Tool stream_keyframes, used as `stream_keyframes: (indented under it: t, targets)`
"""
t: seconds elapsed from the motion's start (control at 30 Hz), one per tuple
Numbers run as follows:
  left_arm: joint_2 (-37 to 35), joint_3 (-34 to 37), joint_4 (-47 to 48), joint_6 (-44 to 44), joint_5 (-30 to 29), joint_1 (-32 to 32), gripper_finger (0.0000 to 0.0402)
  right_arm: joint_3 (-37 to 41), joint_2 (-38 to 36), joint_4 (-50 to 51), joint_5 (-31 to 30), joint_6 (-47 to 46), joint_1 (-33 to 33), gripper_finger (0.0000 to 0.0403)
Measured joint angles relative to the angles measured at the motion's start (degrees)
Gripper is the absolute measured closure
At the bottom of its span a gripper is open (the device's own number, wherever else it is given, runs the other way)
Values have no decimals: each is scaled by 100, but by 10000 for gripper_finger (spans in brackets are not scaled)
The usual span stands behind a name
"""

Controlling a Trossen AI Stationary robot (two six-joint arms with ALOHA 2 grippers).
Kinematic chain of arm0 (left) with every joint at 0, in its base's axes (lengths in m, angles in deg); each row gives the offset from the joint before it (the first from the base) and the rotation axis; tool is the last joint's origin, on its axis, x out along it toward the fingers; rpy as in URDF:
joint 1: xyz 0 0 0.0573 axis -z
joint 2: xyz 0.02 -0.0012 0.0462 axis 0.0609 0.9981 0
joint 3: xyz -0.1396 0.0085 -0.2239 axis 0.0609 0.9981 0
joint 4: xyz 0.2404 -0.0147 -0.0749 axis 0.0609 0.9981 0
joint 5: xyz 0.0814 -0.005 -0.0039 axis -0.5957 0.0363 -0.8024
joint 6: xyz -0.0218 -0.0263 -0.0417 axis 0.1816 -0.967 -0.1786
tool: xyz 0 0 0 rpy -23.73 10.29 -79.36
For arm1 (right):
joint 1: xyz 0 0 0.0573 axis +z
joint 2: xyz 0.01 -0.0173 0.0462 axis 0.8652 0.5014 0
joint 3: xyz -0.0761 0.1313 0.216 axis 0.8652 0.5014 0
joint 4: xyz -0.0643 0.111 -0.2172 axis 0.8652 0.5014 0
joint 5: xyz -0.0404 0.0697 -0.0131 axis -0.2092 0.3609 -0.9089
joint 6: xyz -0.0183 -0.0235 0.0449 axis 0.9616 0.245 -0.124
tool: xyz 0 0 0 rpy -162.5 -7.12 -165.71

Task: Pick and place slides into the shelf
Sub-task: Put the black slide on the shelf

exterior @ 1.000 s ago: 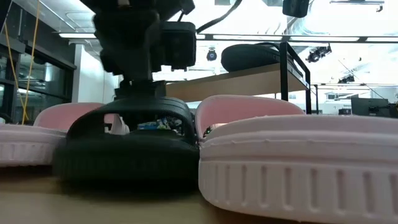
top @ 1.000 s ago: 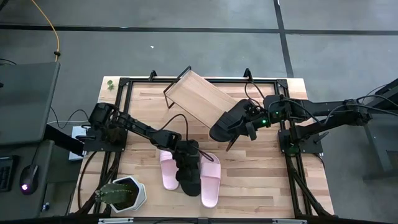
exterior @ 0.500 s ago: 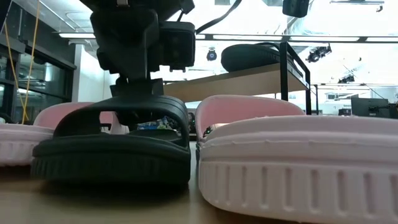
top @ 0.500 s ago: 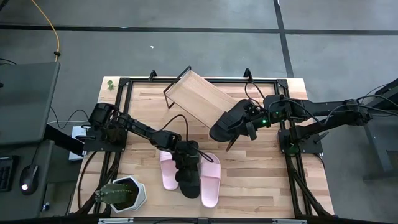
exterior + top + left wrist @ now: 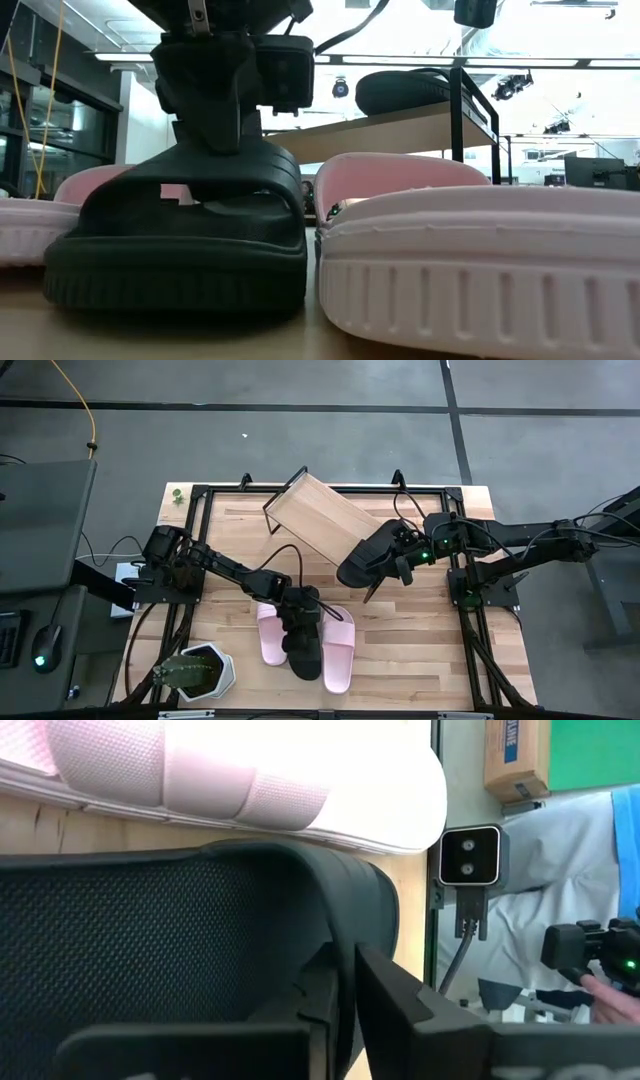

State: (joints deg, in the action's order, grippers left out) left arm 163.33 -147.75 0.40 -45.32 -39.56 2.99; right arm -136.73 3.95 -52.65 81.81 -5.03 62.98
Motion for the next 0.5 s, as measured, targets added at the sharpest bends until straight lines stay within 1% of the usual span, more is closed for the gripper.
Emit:
stream_keyframes:
  t: [0.07,0.2,0.33,0.5]
  targets:
    - [0,0,0,-57,65,0,373,0,2,0,0,5,-2,256]
    - [-2,0,13,-177,327,21,394,0,2,0,0,13,0,256]
    - [-2,0,11,-281,427,117,389,0,1,2,0,24,-2,256]
    - [-2,-106,35,-281,517,254,397,0,1,4,0,34,-1,256]
